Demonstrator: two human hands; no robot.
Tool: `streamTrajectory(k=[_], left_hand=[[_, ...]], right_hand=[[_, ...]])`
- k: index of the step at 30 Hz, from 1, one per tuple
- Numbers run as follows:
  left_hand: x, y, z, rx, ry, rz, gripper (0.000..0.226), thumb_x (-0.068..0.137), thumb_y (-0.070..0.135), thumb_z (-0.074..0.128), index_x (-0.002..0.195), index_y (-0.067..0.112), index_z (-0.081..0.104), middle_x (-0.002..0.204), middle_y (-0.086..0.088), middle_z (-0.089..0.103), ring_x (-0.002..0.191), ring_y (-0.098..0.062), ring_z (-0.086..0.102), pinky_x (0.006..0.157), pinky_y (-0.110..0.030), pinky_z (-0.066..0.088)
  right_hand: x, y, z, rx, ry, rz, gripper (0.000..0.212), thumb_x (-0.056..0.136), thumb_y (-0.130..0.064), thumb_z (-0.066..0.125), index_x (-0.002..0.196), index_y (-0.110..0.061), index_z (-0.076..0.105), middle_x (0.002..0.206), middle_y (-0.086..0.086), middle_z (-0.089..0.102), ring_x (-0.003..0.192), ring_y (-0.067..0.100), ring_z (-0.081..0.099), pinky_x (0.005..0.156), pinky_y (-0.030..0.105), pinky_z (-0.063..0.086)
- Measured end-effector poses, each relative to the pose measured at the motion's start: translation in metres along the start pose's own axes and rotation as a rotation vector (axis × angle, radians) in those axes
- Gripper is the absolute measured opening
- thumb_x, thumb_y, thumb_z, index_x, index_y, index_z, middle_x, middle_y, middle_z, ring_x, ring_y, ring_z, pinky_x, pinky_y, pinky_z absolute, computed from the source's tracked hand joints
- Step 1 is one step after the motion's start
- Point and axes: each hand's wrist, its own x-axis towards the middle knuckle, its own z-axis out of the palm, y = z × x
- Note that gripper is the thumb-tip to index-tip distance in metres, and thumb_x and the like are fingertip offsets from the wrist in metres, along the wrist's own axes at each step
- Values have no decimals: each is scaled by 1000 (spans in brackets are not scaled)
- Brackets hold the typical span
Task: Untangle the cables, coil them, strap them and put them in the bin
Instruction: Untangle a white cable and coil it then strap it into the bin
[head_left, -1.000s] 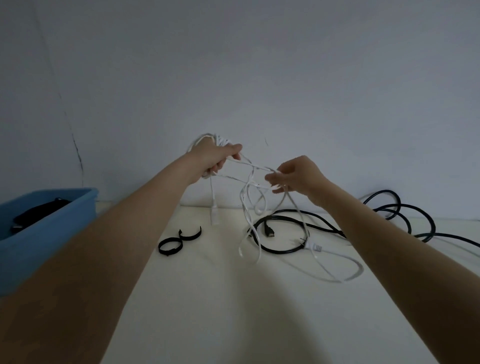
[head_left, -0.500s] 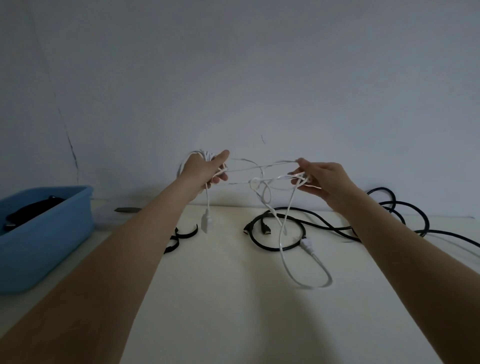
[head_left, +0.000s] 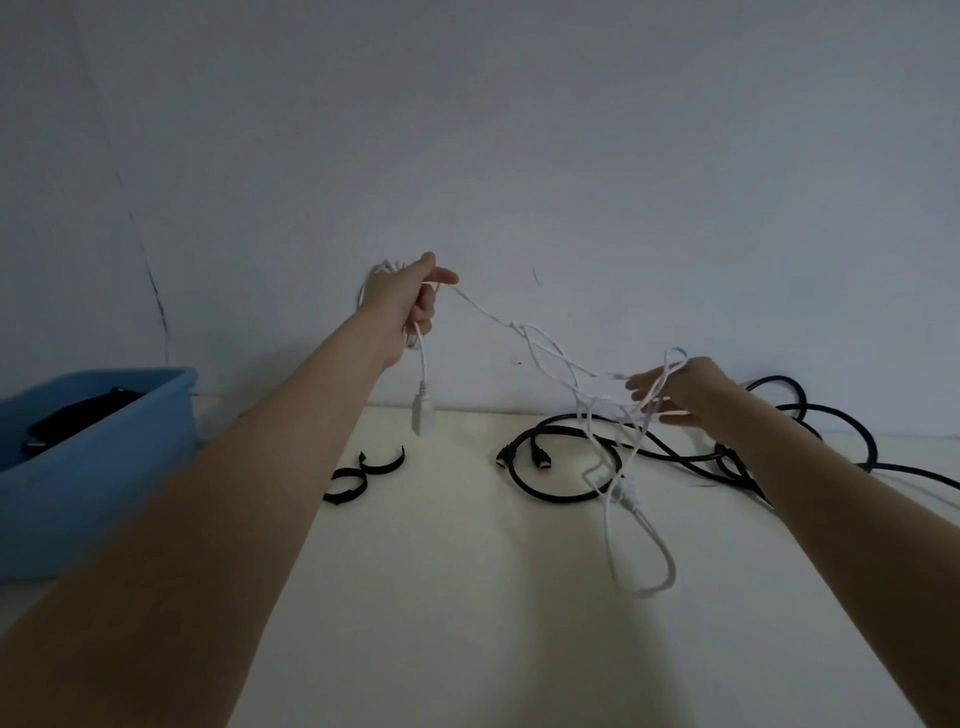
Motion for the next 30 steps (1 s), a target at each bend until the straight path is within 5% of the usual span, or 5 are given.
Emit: streamTrajectory(k=[7,12,17,22,30], left_hand=[[-12,16,18,206,-394,20,37,102,28,36,79,6,55,35,7,29,27,-1,20,32,-15,18],[-21,24,44,299,-494,58,37,101,29,39,79,6,57,36,7,29,29,-3,20,34,-16,20],[-18,30,32,290,-375,82,36,102,27,38,84,6,61,36,7,30,29,-2,21,34,-15,20],[-7,23,14,148,-221,45,35,102,24,38,87,5,62,34,9,32,27,-2,21,33,-14,17],[14,48,-25,-292,250,21,40,102,24,35,74,8,59,29,10,32,20,-2,23,27,-10,19]], right_hand=[[-14,-37,-3,-13,32,-290,24,92,7,42,98,4,65,111,25,64,70,17,58,71,24,46],[-42,-58,51,-318,-351,-536,5,86,-11,64,86,-14,68,100,16,69,83,15,57,71,21,44],[-41,-58,63,-226,-326,-557,8,86,-4,62,83,1,68,73,4,67,62,10,56,52,13,45],[-28,-43,50,25,-152,-351,15,87,-1,58,91,11,65,78,13,66,72,20,64,74,24,57],[-3,28,13,-776,122,-214,17,80,-2,58,92,7,67,97,23,67,89,32,62,68,26,41]])
